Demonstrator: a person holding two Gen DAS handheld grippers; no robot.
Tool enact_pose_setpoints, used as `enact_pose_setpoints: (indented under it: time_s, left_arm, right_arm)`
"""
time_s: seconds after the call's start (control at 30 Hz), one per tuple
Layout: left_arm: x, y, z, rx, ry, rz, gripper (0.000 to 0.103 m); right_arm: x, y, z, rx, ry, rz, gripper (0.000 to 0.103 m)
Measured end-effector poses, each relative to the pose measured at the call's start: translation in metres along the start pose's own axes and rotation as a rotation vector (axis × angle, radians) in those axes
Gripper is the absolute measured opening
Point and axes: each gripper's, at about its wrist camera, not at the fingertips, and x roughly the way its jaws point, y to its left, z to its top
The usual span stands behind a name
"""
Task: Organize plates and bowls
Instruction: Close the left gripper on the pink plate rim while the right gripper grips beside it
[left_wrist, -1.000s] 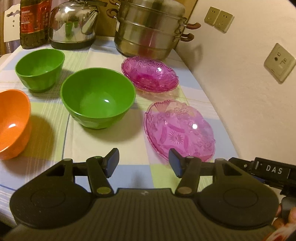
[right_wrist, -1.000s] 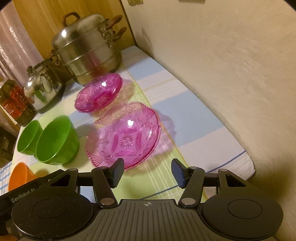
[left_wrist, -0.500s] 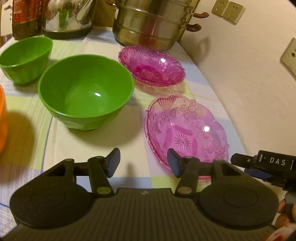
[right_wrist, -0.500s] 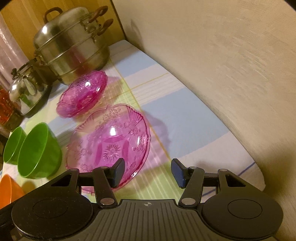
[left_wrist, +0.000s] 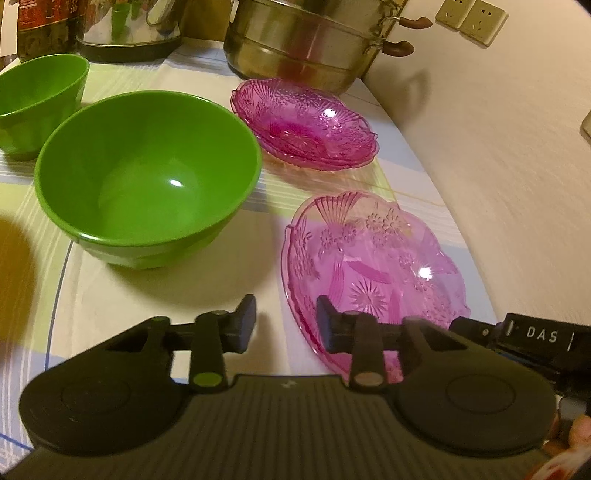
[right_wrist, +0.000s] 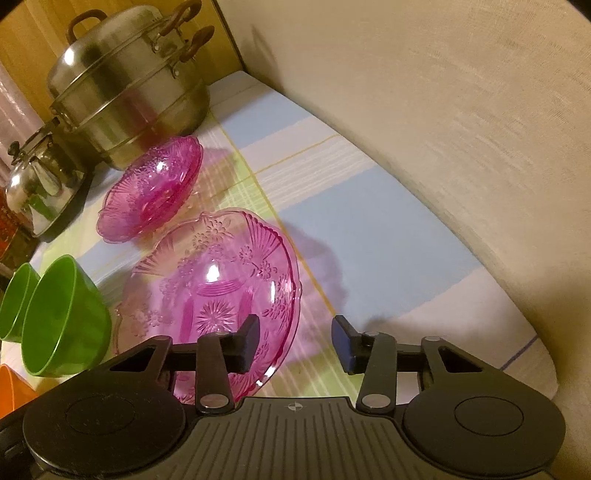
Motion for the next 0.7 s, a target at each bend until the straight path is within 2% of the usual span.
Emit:
enact_pose_setpoints:
  time_s: [0.2,0.7]
  left_arm:
    - [0.007,-0.003,0.002,0.032,0.0,0.007,0.017]
    - [0.012,-0.005,0.005,0.042,0.002,-0.001,0.01]
  right_arm:
    - [0.01,-0.003,0.002,0.005,0.007,0.006,0.035]
    - [0.019,0.001,0.004,-0.013,0.005,0.013,0.012]
